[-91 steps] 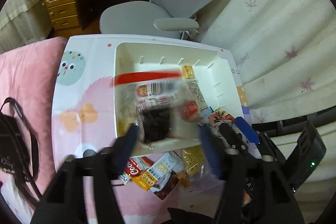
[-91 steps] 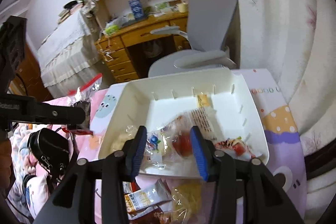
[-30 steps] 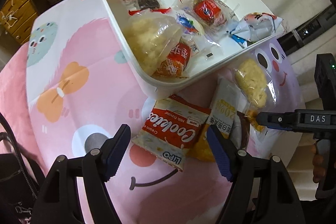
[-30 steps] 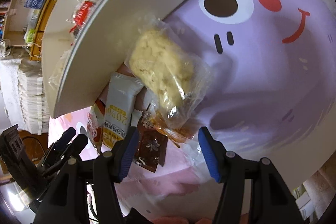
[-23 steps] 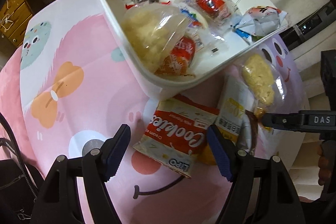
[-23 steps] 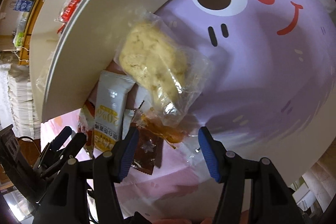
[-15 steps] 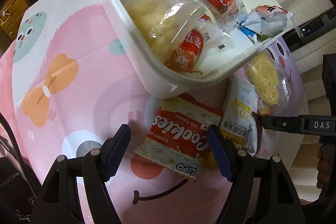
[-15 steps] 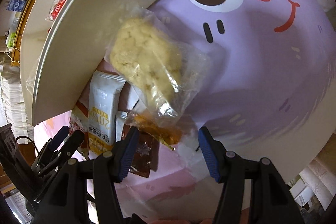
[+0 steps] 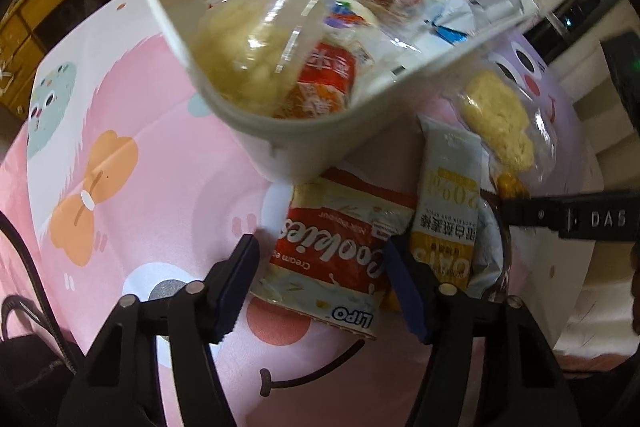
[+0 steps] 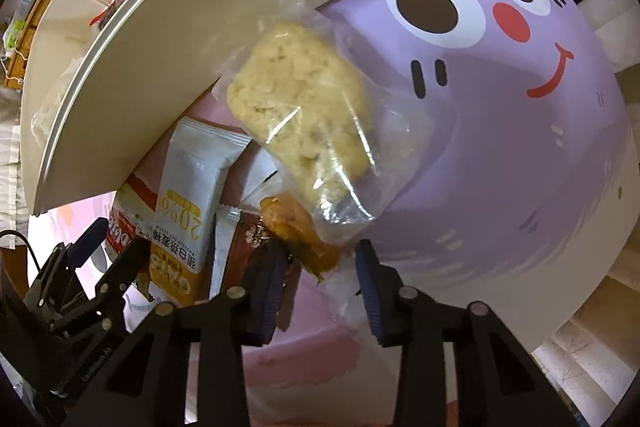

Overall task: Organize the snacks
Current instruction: 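Grasp the red Cookies pack with left tool while right tool grasps small orange bag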

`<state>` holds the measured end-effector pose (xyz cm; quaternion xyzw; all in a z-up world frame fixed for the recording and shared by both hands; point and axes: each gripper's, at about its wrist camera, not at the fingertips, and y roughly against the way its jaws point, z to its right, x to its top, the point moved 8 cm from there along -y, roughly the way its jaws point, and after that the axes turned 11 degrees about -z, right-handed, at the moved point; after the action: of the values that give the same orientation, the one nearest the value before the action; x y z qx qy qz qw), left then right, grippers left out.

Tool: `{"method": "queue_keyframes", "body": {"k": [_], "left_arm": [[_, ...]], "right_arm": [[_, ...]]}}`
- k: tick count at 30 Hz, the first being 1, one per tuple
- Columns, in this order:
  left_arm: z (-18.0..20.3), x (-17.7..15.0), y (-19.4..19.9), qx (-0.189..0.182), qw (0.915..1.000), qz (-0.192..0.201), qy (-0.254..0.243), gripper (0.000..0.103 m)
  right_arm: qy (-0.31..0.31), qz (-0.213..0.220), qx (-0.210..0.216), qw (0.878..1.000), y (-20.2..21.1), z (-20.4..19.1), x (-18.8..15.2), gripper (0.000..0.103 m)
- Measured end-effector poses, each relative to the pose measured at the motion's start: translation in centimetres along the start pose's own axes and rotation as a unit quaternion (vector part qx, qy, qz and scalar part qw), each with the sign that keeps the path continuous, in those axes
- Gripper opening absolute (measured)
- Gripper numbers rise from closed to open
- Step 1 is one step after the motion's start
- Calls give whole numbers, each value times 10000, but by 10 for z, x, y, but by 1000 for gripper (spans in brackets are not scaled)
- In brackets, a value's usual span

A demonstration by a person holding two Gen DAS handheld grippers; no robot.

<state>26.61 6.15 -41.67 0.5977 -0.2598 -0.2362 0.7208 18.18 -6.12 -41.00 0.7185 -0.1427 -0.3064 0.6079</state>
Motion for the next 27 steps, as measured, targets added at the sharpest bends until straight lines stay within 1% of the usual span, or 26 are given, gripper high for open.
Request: {"method": "queue_keyframes", "body": {"k": [3,5,7,11,15,18,21,27], "left_arm": [[5,-2,0,82,9999,86,-34,55],[8,-4,-1,141,9998,131,-85,49],[11,-6,0,129,9997,167,-84,46],[8,-14,1,124,9997,211,-28,45],[13,-17,-3,155,9997,180,56,45],[14,-20,-3,180,9996,123,159,45],[12,-27,-1,238,9995,89,208,45],[4,-39,12,246,9985,93,489,45]], "right_arm": [[48,4,-31,10000,1,-9,-2,32],[61,4,-9,10000,2,-16,-3,31],[74,2,3,10000,3,-21,-3,29],[102,-30,59,9999,6,-18,-6,28],[63,-69,134,9999,9,-22,-9,27],[41,-113,218,9997,12,-21,-10,24],[25,-204,309,9993,9,-3,-4,24],[58,-394,508,9979,11,7,-11,23]]}}
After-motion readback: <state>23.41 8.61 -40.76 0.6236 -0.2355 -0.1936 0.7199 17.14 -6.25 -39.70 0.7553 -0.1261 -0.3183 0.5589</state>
